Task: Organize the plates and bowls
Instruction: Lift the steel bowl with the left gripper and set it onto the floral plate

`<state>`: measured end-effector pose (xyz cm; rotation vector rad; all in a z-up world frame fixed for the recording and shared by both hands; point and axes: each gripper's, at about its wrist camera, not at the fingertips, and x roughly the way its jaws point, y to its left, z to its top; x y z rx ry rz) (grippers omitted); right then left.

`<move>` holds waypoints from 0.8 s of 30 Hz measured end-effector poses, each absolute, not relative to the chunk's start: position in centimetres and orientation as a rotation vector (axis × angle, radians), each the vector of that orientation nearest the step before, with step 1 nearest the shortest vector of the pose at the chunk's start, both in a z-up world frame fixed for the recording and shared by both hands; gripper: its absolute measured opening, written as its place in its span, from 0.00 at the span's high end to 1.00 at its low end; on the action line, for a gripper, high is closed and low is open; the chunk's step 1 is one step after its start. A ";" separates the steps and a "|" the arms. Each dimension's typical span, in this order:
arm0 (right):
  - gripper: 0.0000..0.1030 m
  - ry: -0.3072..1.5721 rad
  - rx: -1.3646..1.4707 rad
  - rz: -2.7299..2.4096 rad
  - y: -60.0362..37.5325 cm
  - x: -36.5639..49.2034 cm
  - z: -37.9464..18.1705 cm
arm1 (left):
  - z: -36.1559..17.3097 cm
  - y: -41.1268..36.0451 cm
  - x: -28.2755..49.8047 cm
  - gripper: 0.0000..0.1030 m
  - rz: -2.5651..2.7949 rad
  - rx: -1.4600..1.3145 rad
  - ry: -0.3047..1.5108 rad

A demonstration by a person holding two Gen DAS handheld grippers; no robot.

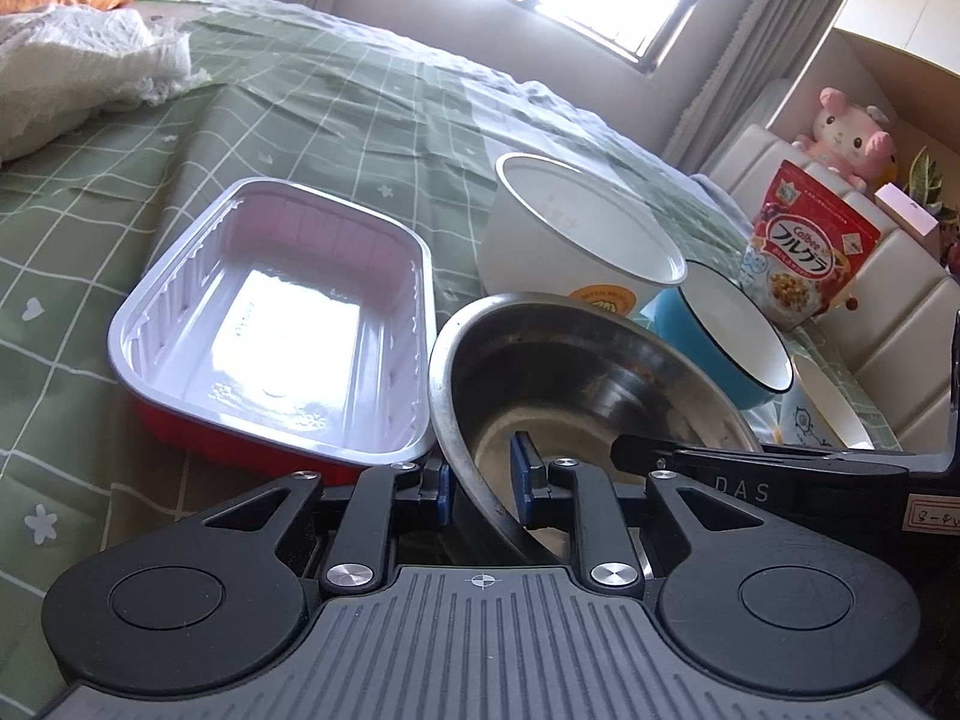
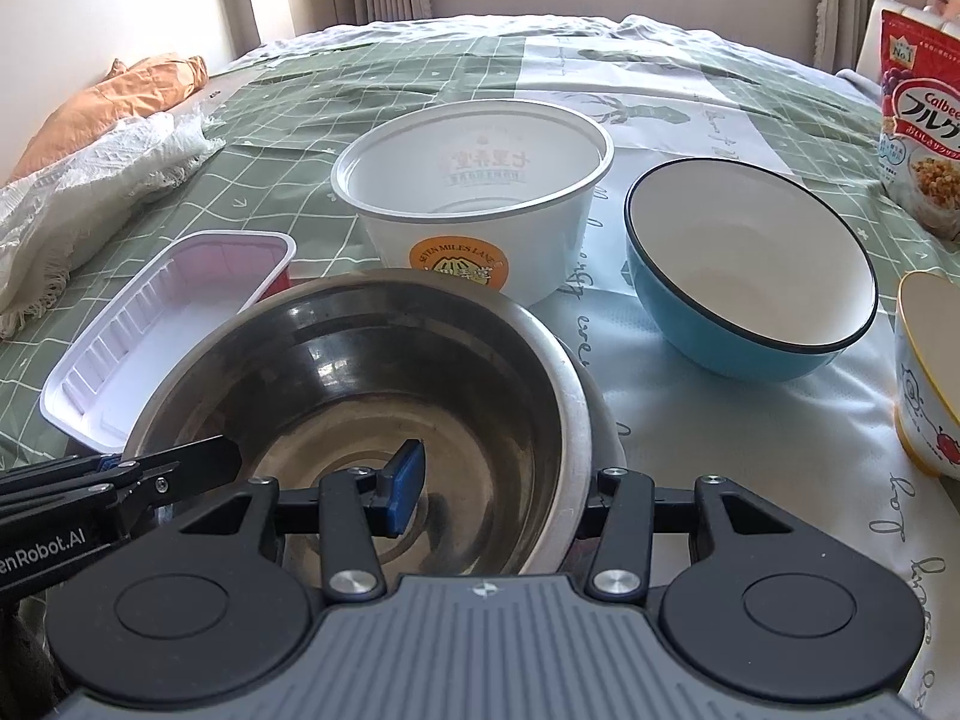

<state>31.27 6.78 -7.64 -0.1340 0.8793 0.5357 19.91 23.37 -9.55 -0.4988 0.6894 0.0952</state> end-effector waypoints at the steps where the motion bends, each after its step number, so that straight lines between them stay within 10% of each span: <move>1: 0.55 0.879 -0.134 0.536 6.8 31.2 -7.7 | -9.5 23.4 20.0 0.80 0.095 -0.506 0.693; 24: 0.38 0.726 0.066 0.498 -3.0 30.1 -4.5 | -5.8 23.2 19.1 0.74 0.250 -0.595 0.680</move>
